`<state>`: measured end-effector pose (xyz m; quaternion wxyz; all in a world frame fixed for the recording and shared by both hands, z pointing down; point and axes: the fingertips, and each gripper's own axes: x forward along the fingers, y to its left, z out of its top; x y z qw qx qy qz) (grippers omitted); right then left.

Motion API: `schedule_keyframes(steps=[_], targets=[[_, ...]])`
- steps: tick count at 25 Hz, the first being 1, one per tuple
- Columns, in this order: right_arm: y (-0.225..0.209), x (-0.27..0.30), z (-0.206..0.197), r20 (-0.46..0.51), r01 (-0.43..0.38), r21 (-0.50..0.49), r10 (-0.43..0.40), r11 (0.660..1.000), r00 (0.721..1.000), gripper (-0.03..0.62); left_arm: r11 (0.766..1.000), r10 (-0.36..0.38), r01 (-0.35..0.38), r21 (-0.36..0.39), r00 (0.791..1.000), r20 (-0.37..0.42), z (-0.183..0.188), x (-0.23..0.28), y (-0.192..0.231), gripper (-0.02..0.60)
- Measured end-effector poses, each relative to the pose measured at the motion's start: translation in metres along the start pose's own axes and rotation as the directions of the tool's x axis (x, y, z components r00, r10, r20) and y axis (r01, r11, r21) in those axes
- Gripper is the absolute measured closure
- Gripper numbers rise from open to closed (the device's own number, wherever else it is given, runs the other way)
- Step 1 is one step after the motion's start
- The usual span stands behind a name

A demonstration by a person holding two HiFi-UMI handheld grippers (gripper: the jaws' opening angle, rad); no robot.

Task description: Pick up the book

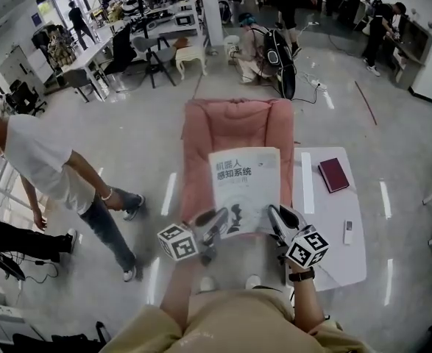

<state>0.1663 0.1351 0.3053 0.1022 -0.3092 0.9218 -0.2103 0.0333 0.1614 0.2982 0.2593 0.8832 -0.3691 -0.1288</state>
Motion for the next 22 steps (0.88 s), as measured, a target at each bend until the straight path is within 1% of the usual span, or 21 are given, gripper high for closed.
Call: schedule_keyframes(steps=[5,12,14,18,22], targets=[[0.006,0.002,-0.003,0.006,0.003,-0.009,-0.003,1.000,1.000,0.537,1.000,-0.006,0.006,-0.004,1.000,0.005,0.001,-0.007,0.001,0.537],[0.012,0.004,0.000,-0.001,0.020,-0.050,-0.020,0.999,1.000,0.536,1.000,-0.011,0.011,-0.019,1.000,0.018,0.004,-0.008,0.005,0.537],[0.015,0.007,-0.001,-0.003,0.028,-0.061,-0.028,0.998,1.000,0.536,1.000,-0.018,0.018,-0.017,1.000,0.021,0.007,-0.011,0.007,0.537],[0.025,0.022,-0.014,0.010,0.039,-0.102,-0.039,0.994,0.999,0.536,0.999,-0.042,0.042,0.003,0.999,0.033,0.009,-0.026,0.023,0.537],[0.040,0.030,-0.009,0.024,0.038,-0.134,-0.035,0.990,0.999,0.534,0.999,-0.054,0.054,0.006,0.997,0.046,0.021,-0.037,0.024,0.537]])
